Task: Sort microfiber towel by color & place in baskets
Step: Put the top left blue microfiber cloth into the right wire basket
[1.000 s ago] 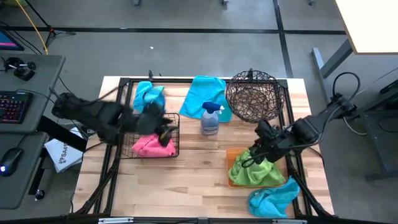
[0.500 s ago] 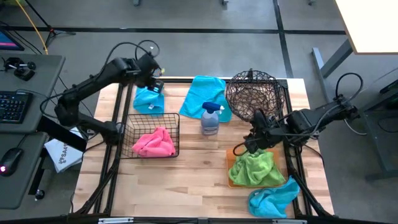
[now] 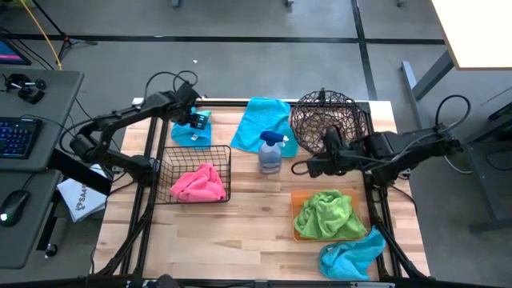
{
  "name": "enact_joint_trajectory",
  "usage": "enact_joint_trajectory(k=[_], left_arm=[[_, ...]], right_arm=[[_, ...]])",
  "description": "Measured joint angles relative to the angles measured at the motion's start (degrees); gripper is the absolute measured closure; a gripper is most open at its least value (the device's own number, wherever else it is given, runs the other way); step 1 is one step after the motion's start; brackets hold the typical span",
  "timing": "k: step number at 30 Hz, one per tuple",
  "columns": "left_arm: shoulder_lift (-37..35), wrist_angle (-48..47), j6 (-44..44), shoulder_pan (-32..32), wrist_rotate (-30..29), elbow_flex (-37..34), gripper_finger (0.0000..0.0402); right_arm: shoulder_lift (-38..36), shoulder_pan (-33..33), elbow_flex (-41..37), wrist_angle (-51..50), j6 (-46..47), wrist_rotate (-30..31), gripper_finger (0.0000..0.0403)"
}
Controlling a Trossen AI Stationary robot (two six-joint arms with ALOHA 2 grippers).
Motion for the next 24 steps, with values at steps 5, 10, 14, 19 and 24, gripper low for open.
enact_joint_trajectory(k=[5, 10, 14, 19, 24], left_arm=[[0.1, 4.5, -0.3, 2.5, -0.3, -3.7, 0.0201], [3.9, 6.1, -1.0, 2.7, 0.3, -5.1, 0.0201], [9.3, 6.9, -1.0, 2.2, 4.5, -5.3, 0.0203], [13.5, 6.4, 0.1, -0.1, 4.3, -4.8, 0.0259], [11.6, 6.6, 0.9, -1.2, 7.2, -5.1, 0.0384]], right_arm=[[0.1, -2.6, 0.0, 0.3, -1.7, -0.3, 0.0187], [0.1, -4.0, 0.0, 0.9, -4.9, -1.4, 0.0187], [0.1, -4.1, 0.0, 2.1, -6.9, -1.5, 0.0187], [0.1, -4.1, 0.0, 2.5, -8.0, -2.7, 0.0187], [0.1, -3.6, 0.0, 5.3, -8.1, -0.8, 0.0187]])
